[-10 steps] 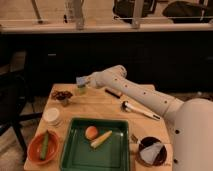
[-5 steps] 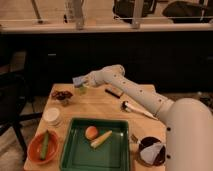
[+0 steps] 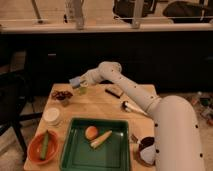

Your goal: Place sponge in plastic cup

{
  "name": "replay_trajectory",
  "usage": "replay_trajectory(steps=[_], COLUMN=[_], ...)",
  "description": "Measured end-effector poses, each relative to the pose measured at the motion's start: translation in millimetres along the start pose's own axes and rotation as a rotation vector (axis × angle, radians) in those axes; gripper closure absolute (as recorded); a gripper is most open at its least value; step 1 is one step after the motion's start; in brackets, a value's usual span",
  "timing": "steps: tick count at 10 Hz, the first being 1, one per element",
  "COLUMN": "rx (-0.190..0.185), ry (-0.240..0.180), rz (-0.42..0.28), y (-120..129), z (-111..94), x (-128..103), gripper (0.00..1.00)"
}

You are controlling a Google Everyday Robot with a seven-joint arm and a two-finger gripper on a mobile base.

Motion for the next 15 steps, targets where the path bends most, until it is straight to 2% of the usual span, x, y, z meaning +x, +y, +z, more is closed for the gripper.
replay_trajectory(steps=[7, 13, 15], rx=[-0.039, -0.063, -0.063], ry=[-0.006, -0.006, -0.006], rz=[0.017, 0.038, 0.038], y=[-4, 4, 4], z=[12, 22, 22], x=[27, 37, 37], gripper=[1.00, 1.00, 0.90])
